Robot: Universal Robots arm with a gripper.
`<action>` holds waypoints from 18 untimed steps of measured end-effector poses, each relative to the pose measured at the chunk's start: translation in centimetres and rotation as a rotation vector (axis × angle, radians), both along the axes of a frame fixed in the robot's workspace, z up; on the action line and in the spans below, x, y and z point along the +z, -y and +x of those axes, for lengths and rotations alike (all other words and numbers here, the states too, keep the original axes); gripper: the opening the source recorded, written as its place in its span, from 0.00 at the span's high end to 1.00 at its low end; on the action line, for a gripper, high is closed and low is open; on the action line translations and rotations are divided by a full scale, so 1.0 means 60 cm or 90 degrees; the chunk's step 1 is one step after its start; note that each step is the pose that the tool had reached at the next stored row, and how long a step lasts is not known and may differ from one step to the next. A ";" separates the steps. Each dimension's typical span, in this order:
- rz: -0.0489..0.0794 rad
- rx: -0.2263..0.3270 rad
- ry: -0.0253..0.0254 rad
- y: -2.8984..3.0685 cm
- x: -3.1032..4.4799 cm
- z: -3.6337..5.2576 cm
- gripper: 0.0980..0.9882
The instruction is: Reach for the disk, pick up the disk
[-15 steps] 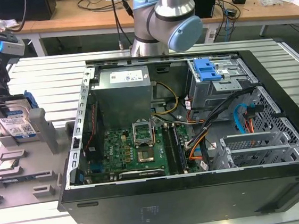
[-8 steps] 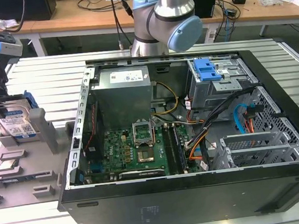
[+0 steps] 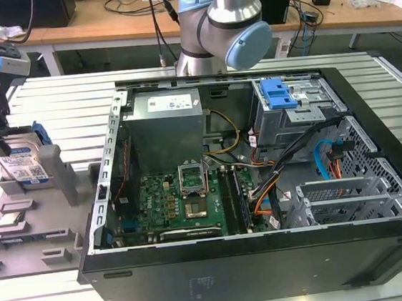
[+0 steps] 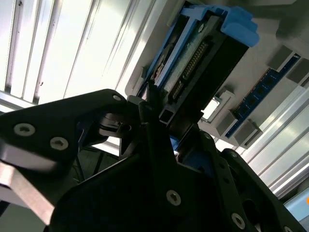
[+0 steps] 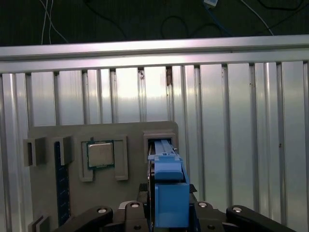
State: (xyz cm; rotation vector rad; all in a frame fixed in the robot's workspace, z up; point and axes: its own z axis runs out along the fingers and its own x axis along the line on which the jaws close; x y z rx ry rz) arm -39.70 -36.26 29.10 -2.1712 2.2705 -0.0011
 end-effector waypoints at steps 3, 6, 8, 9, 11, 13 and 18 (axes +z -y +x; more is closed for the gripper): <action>0.000 0.000 0.0000 0.0000 0.000 0.000 0.70; 0.000 0.000 0.0000 0.0000 0.000 0.000 0.70; 0.000 0.000 0.0000 0.0000 0.000 0.000 0.70; 0.000 0.000 0.0000 0.0000 0.000 0.000 0.70; 0.000 0.000 0.0001 0.0000 0.000 0.000 0.70; 0.000 0.000 0.0002 0.0000 0.001 0.000 0.70; 0.000 0.000 0.0000 -0.0003 0.018 0.000 0.70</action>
